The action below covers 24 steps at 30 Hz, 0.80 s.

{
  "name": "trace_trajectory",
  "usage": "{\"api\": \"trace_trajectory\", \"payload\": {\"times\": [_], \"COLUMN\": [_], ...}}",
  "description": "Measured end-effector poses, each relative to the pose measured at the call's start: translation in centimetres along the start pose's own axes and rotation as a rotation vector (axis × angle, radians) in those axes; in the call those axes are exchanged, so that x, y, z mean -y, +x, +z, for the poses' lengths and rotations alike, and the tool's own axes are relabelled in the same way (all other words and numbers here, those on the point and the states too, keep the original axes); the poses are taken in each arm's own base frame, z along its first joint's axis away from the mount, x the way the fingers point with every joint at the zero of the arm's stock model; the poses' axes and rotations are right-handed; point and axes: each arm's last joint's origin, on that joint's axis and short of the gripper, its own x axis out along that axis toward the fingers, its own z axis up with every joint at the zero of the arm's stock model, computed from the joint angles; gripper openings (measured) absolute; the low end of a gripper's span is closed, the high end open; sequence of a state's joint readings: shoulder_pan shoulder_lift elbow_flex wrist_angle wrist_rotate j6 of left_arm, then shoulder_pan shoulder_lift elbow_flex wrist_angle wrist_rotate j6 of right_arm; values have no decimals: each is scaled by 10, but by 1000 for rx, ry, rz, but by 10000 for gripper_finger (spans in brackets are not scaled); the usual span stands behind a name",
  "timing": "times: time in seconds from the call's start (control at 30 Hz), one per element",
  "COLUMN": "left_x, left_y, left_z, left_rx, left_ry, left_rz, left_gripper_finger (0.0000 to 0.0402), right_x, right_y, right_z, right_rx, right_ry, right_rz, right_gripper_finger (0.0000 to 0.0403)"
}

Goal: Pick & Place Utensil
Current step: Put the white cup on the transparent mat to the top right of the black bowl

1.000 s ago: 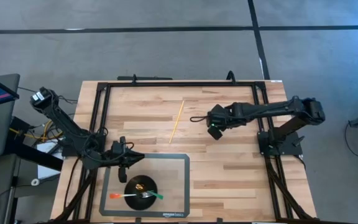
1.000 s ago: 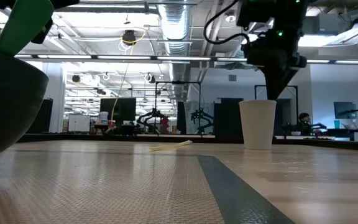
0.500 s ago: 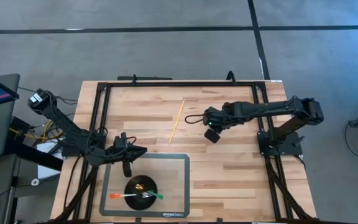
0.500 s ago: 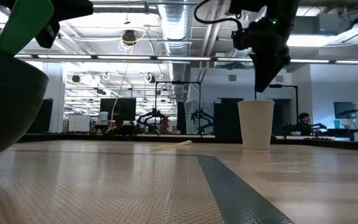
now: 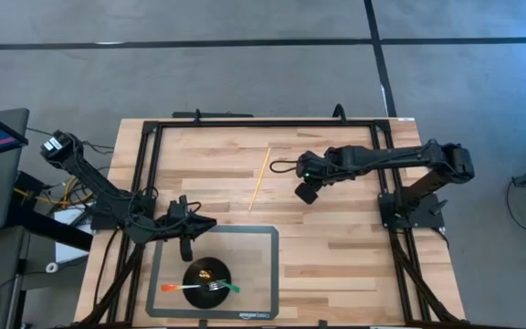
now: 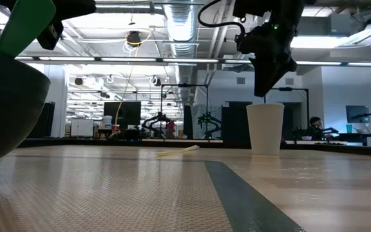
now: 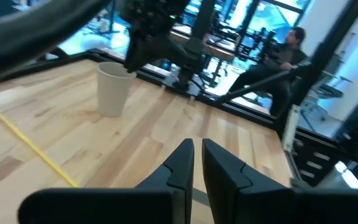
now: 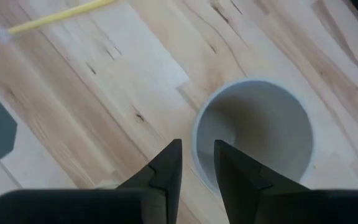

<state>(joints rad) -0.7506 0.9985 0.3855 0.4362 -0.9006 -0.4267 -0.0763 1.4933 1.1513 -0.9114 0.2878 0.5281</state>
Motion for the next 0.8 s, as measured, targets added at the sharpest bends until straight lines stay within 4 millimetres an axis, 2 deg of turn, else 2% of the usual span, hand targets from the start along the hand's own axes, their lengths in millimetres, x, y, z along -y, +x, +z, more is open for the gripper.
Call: {"api": "trace_trajectory", "payload": {"times": [0.67,0.8], "left_x": [1,1], "left_y": [0,0], "left_z": [0,0], "left_rx": [-11,-11], "left_ry": [-1,1], "left_rz": [-25,-25], "left_gripper_finger": [33,33], "right_x": [-2,-2], "right_y": [23,24], "right_z": [-9,-10], "right_rx": [47,45], "right_ry": [10,9], "right_rz": [19,13], "right_gripper_finger": [86,71]}}
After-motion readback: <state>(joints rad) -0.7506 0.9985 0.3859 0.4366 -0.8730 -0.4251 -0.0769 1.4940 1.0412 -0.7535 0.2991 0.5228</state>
